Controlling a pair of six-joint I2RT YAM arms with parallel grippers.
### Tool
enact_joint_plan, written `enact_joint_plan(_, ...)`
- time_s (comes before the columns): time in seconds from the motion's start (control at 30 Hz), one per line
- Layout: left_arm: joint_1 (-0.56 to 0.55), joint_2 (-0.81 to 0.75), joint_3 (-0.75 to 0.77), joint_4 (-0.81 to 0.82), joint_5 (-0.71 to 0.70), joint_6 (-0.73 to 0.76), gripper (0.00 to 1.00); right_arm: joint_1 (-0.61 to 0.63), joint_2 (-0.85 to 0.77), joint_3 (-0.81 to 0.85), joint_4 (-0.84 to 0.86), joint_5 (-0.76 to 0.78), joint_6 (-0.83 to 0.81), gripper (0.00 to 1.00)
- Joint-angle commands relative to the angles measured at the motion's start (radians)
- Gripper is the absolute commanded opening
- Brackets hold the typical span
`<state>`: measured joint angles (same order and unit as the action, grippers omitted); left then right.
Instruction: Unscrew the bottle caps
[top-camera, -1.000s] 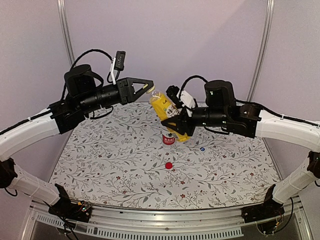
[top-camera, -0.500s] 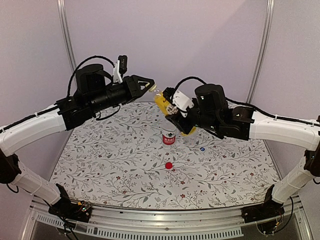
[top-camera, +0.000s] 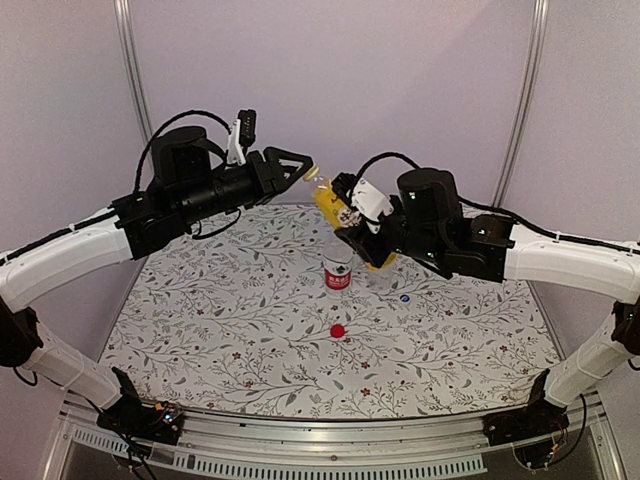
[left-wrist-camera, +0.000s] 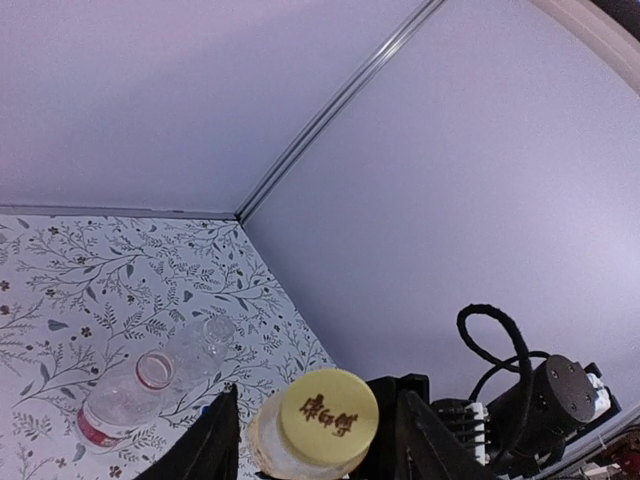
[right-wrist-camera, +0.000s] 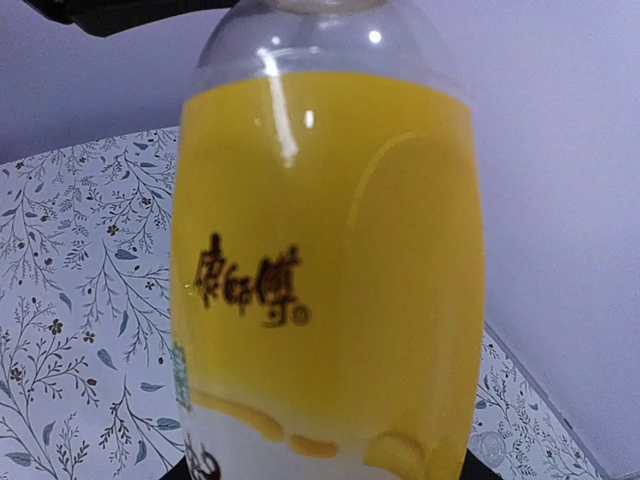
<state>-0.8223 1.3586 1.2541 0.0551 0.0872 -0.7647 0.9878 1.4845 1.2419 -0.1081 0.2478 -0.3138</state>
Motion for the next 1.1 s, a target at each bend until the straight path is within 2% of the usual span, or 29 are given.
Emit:
enact_joint_plan(0.0,0.008,-0.025,0.006,0.014,0.024,0.032,0.54,-0.001,-0.042,-0.018,0.032,-0.056,0.017,0.36)
enact_joint_plan(0.17,0.011,-0.035,-0.001,0.017,0.046,0.040,0.61,-0.001,-0.051,-0.021,0.032,-0.094,0.026,0.36)
enact_joint_plan(0.4,0.016,-0.081,-0.039,0.098,0.122,0.150,0.85,-0.002,-0.065,-0.038,0.032,-0.190,0.036,0.36)
enact_joint_plan(0.5,0.026,-0.112,-0.083,0.171,0.213,0.219,0.90,-0.004,-0.080,-0.047,0.033,-0.269,0.046,0.35)
enact_joint_plan(0.67,0.037,-0.134,-0.085,0.180,0.403,0.395,0.89,-0.021,-0.110,-0.069,0.042,-0.447,0.066,0.35)
enact_joint_plan(0.77,0.042,-0.130,-0.071,0.152,0.502,0.469,0.85,-0.032,-0.129,-0.086,0.057,-0.555,0.071,0.35)
enact_joint_plan(0.93,0.044,-0.111,-0.063,0.134,0.637,0.531,0.79,-0.039,-0.138,-0.087,0.065,-0.688,0.079,0.36)
enact_joint_plan(1.07,0.043,-0.101,-0.066,0.153,0.700,0.534,0.71,-0.043,-0.134,-0.088,0.068,-0.713,0.084,0.36)
